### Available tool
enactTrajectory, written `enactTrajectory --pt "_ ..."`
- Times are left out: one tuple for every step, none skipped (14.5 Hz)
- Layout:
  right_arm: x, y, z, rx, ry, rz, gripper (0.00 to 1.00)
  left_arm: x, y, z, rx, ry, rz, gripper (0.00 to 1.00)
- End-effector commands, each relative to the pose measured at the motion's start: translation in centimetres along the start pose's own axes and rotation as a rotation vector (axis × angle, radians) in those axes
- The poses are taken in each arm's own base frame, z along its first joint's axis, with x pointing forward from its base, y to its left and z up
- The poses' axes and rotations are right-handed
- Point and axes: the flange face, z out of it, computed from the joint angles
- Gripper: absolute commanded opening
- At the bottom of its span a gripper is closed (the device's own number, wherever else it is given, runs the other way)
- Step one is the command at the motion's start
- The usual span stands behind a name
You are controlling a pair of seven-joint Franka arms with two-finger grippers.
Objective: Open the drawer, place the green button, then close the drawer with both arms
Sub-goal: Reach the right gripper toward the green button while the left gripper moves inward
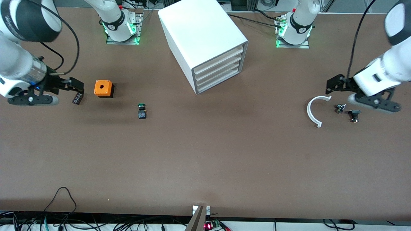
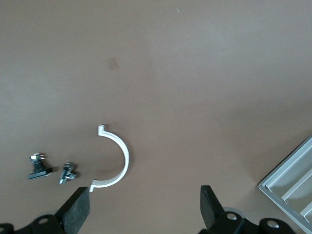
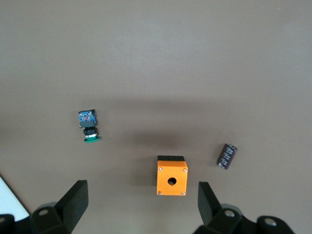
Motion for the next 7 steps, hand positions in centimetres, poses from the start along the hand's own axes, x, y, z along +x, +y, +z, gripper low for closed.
enactTrajectory --pt "2.0 -0.5 2.5 0.027 0.015 0.007 1.0 1.8 1.2 5.8 -0.037 -0.106 0.028 1.0" --pt "2.7 -1.4 3.7 0.041 0.016 0.001 1.0 2.3 1.2 7.0 -0.044 -0.122 0.032 1.0" --pt "3.2 -2.1 4.9 0.058 0.006 0.001 1.0 2.8 1.3 8.3 -0.069 -0.136 0.027 1.0" --pt "3.6 -3.3 6.0 0.075 -0.005 0.009 1.0 3.1 1.6 9.4 -0.11 -0.147 0.021 1.0" --pt "4.1 -4.4 6.9 0.076 -0.002 0.023 1.0 3.5 2.4 10.9 -0.16 -0.17 0.019 1.0" --pt "4.6 -5.8 8.3 0.063 -0.01 0.051 1.0 3.7 3.5 12.9 -0.217 -0.201 0.02 1.0" --pt "4.8 -7.6 9.5 0.057 -0.005 0.071 1.0 3.6 4.2 14.7 -0.28 -0.227 0.007 1.0"
